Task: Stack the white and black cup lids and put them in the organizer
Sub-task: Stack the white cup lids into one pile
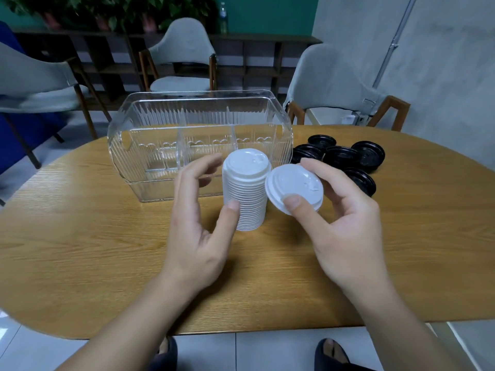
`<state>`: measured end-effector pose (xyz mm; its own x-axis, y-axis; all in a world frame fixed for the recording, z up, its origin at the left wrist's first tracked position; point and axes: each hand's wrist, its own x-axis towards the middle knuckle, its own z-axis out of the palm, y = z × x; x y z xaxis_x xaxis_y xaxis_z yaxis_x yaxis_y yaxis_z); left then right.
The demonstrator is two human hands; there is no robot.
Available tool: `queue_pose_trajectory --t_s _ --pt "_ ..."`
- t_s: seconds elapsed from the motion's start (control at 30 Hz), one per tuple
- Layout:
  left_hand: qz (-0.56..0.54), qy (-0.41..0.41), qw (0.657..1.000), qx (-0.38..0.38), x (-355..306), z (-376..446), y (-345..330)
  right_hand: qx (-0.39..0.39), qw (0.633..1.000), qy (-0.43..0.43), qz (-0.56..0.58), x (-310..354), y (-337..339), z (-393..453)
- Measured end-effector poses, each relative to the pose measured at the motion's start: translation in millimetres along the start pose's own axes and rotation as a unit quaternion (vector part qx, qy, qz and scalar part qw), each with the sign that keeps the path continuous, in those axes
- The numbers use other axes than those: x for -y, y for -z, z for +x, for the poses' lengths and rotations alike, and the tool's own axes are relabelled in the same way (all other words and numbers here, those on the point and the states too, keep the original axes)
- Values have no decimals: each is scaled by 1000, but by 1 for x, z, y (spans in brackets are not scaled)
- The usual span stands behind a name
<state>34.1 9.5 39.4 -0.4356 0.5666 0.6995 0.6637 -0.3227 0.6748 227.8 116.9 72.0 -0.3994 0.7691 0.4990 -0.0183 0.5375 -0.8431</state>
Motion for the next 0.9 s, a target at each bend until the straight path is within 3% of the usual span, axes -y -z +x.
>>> queue_pose_trajectory --t_s 0.33,0.9 --pt "35 143 986 77 18 16 -15 18 1000 -17 -12 3 -27 42" --pt "-109 178 965 161 11 15 -13 95 991 -33 -87 0 -34 44"
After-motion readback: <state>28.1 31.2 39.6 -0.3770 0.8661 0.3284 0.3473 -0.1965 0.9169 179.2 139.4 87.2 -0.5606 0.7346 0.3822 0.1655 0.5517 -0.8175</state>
